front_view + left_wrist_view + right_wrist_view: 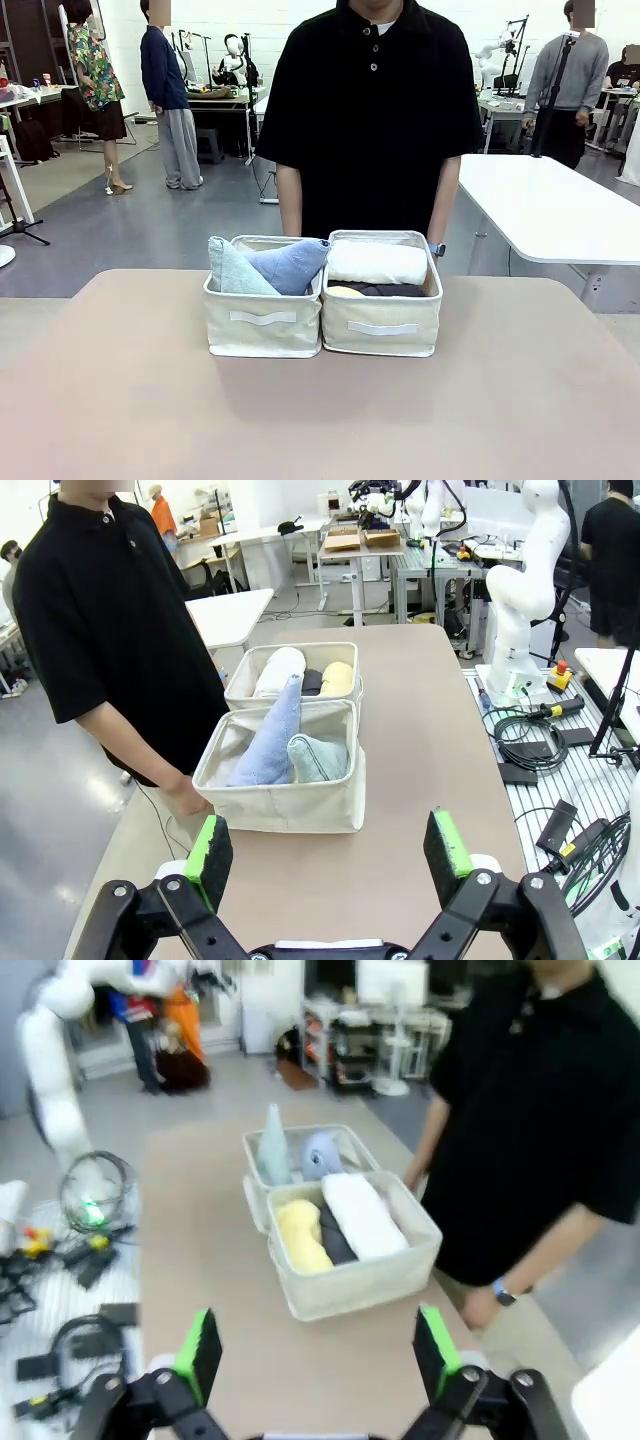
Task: Sort the towels based on their folding style.
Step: Pick up another triangle-folded towel from the table and place it in the left Fabric basket.
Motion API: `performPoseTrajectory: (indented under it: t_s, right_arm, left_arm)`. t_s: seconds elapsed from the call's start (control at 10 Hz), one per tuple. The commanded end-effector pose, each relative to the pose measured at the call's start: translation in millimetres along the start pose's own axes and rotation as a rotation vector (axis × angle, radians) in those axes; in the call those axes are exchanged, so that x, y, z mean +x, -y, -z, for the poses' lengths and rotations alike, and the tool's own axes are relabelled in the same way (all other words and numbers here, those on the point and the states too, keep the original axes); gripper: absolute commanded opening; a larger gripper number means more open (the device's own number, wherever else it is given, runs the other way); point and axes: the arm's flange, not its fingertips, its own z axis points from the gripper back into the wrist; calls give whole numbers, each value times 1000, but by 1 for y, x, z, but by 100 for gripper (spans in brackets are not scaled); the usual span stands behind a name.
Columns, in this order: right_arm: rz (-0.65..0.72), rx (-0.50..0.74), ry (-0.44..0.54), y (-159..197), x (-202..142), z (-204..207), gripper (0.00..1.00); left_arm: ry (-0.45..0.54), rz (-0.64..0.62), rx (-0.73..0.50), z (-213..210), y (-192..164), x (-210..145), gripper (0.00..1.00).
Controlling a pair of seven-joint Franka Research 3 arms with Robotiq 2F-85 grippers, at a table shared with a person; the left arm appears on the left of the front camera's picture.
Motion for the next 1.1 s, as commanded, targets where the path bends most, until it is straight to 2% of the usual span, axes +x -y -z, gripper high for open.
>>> performPoseTrajectory:
  t_s: [0.0, 0.3, 0.5, 0.6, 1.0]
  right_arm:
    - [31, 136, 5, 33, -21, -11, 100]
    - [-28, 79, 85, 36, -36, -23, 100]
    - [-29, 40, 61, 31, -40, -32, 100]
    - [11, 82, 84, 36, -48, -20, 100]
    - [11, 82, 84, 36, -48, -20, 100]
  left_arm:
    - [14, 5, 4, 0, 2, 2, 100]
    - [14, 5, 4, 0, 2, 2, 100]
    - [14, 5, 4, 0, 2, 2, 100]
    - [14, 5, 4, 0, 2, 2, 100]
    - [14, 5, 4, 0, 2, 2, 100]
